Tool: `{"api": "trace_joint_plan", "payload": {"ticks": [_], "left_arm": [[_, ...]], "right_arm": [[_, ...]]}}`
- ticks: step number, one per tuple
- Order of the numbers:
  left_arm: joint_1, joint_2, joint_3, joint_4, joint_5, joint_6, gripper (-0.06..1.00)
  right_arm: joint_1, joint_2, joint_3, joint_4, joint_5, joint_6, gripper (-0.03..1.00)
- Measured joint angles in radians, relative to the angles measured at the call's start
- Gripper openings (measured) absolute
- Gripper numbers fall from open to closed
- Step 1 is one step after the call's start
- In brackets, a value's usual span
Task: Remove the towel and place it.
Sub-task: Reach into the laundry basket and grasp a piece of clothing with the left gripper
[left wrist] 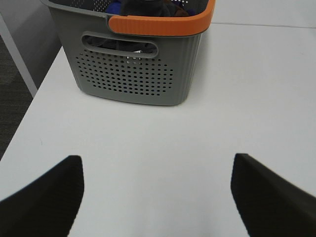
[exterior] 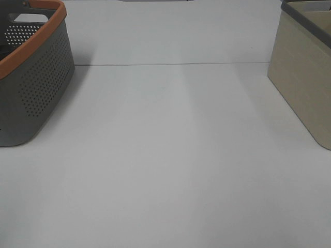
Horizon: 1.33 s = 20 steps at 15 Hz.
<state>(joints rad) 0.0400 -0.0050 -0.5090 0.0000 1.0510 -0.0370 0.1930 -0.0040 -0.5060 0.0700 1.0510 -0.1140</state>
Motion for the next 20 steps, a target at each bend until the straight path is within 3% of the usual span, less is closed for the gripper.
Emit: {"api": "trace_joint_plan", "payload": {"ticks": [20], "left_arm": [[0.000, 0.000, 0.000, 0.000, 0.000, 0.020, 0.76]], "right_arm": [[0.000, 0.000, 0.000, 0.000, 0.000, 0.000, 0.76]]}}
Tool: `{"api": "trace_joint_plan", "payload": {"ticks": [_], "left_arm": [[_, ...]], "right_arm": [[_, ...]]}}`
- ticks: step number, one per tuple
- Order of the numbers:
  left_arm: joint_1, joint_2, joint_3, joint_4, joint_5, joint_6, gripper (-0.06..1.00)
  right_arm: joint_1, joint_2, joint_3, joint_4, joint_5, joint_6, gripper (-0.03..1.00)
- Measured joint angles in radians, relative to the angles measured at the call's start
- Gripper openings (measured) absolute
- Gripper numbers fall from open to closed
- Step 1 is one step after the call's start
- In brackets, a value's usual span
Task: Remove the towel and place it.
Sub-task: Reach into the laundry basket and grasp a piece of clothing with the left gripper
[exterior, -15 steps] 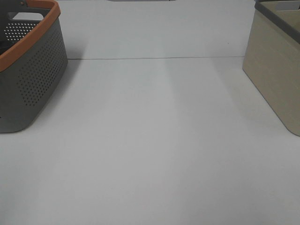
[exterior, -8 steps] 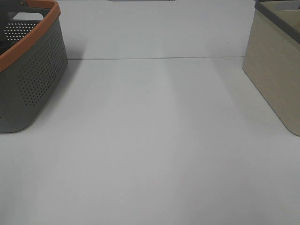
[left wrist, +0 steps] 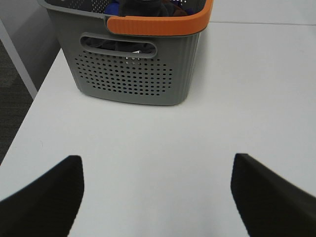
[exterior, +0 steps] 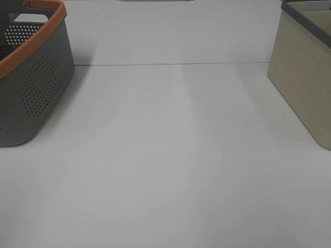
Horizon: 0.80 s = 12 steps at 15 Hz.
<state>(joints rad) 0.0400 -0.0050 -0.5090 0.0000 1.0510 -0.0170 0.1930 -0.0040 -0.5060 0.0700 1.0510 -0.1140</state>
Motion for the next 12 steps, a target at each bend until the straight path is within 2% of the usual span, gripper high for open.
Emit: {"api": "trace_joint_plan", "payload": {"ticks": [12], "left_arm": [[0.000, 0.000, 0.000, 0.000, 0.000, 0.001, 0.76]], "right_arm": [[0.000, 0.000, 0.003, 0.000, 0.000, 0.000, 0.76]]}}
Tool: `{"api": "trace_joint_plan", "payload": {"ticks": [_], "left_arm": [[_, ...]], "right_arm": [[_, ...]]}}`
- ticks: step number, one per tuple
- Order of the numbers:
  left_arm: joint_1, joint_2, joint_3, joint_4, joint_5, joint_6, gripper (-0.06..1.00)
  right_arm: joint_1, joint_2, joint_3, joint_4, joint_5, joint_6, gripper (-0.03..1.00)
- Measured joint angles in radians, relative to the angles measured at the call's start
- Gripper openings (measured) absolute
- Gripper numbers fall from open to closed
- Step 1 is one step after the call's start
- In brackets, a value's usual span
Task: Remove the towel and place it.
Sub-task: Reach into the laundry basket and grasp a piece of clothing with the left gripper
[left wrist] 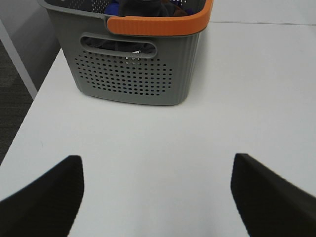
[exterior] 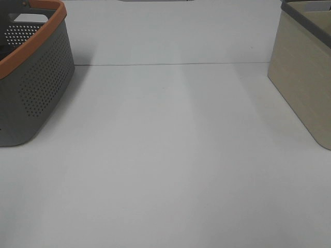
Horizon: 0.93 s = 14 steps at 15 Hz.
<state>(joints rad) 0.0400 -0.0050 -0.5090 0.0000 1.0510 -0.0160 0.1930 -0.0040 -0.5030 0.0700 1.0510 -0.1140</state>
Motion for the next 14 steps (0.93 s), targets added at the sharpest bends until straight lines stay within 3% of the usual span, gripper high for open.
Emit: {"api": "trace_joint_plan", "payload": {"ticks": [14], "left_arm": [[0.000, 0.000, 0.000, 0.000, 0.000, 0.002, 0.76]], "right_arm": [[0.000, 0.000, 0.000, 0.000, 0.000, 0.000, 0.76]]}}
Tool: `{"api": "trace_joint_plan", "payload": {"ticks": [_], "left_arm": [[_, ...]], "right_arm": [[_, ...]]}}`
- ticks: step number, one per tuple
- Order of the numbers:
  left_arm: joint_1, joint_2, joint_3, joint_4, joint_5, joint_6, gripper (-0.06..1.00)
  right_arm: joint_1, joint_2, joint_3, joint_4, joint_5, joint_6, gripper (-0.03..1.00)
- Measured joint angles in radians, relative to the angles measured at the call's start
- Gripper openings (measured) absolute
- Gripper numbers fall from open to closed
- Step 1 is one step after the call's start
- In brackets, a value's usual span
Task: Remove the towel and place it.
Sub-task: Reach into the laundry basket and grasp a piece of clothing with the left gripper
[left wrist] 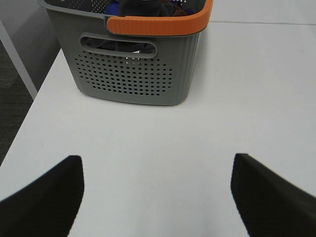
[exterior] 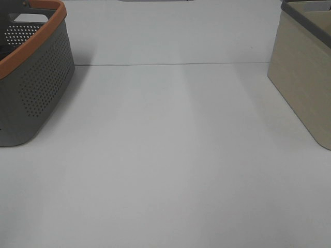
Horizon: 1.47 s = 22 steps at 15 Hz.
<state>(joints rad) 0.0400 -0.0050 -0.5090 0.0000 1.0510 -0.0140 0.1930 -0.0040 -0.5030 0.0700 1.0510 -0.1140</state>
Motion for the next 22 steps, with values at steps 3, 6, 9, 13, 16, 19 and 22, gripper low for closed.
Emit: {"api": "trace_joint_plan", "payload": {"ticks": [3, 6, 9, 13, 16, 19, 22], "left_arm": [[0.000, 0.000, 0.000, 0.000, 0.000, 0.000, 0.76], [0.000, 0.000, 0.000, 0.000, 0.000, 0.001, 0.76], [0.000, 0.003, -0.010, 0.000, 0.000, 0.003, 0.76], [0.000, 0.118, -0.051, 0.000, 0.000, 0.003, 0.76], [0.000, 0.257, -0.098, 0.025, -0.010, 0.005, 0.76], [0.000, 0.391, -0.167, 0.081, -0.023, 0.027, 0.76], [0.000, 0.485, -0.227, 0.100, -0.046, 0.040, 0.76]], "right_arm": [[0.000, 0.000, 0.000, 0.000, 0.000, 0.000, 0.76], [0.000, 0.000, 0.000, 0.000, 0.000, 0.000, 0.76], [0.000, 0.000, 0.000, 0.000, 0.000, 0.000, 0.76], [0.000, 0.000, 0.000, 0.001, 0.000, 0.000, 0.76], [0.000, 0.000, 0.000, 0.002, 0.000, 0.000, 0.76], [0.000, 0.000, 0.000, 0.002, 0.000, 0.000, 0.76], [0.000, 0.000, 0.000, 0.002, 0.000, 0.000, 0.76]]}}
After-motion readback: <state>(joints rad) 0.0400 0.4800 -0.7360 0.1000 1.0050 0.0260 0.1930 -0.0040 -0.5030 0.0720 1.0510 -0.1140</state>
